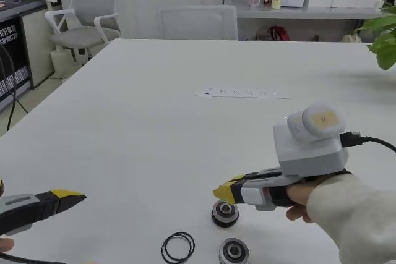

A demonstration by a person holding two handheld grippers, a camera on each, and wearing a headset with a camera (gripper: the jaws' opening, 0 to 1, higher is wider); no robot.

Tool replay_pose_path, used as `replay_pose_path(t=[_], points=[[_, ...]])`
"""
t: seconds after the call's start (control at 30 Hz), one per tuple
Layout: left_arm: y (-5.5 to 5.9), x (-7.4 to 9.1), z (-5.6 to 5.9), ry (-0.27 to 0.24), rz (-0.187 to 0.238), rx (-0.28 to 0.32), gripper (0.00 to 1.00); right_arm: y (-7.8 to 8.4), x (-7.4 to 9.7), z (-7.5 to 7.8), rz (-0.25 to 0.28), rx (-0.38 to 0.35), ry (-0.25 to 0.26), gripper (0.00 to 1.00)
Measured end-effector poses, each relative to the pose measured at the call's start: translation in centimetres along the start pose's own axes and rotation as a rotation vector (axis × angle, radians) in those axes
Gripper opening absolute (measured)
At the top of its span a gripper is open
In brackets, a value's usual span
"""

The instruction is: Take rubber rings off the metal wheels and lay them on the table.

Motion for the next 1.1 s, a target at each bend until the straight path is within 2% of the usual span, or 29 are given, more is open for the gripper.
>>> replay_pose_path(t=[0.2,0.27,0.33,0.5,0.67,0.87,0.97,1.1], points=[[-4.6,0.2,-0.6,0.011,0.033,-0.075,1.0,-0.2,1.2,1.9,0.031,-0.021,0.053,0.08],[-6.0,0.1,-0.6,0.022,0.039,-0.113,1.0,-0.1,1.5,2.4,0.033,-0.027,0.066,0.09],[-7.6,-0.1,-0.4,0.035,0.064,-0.145,1.0,0.0,1.7,2.9,0.035,-0.032,0.076,0.1],[-10.2,-1.0,0.1,0.07,0.101,-0.177,1.0,0.3,2.5,3.9,0.047,-0.053,0.097,0.11],[-11.5,-2.6,0.2,0.088,0.095,-0.212,1.0,1.0,2.7,4.4,0.037,-0.062,0.109,0.13],[-13.5,-5.2,0.5,0.118,0.114,-0.245,1.0,2.7,2.2,3.9,-0.043,-0.014,0.096,0.16],[-13.9,-6.6,0.4,0.124,0.114,-0.259,1.0,3.4,1.9,3.7,-0.088,0.023,0.088,0.17],[-13.8,-8.5,0.3,0.121,0.099,-0.308,0.95,4.3,1.4,3.3,-0.129,0.055,0.066,0.19]])
Point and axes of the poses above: the centre of the closed fingertips' face, and the gripper's own axes: x roughly backward along the fingers, z roughly to its right, y roughly out of its underside, the point moved 1 cm from there along x, roughly backward along the fingers, and after that the axes turned 1 degree about -y, right-handed, at the moved point
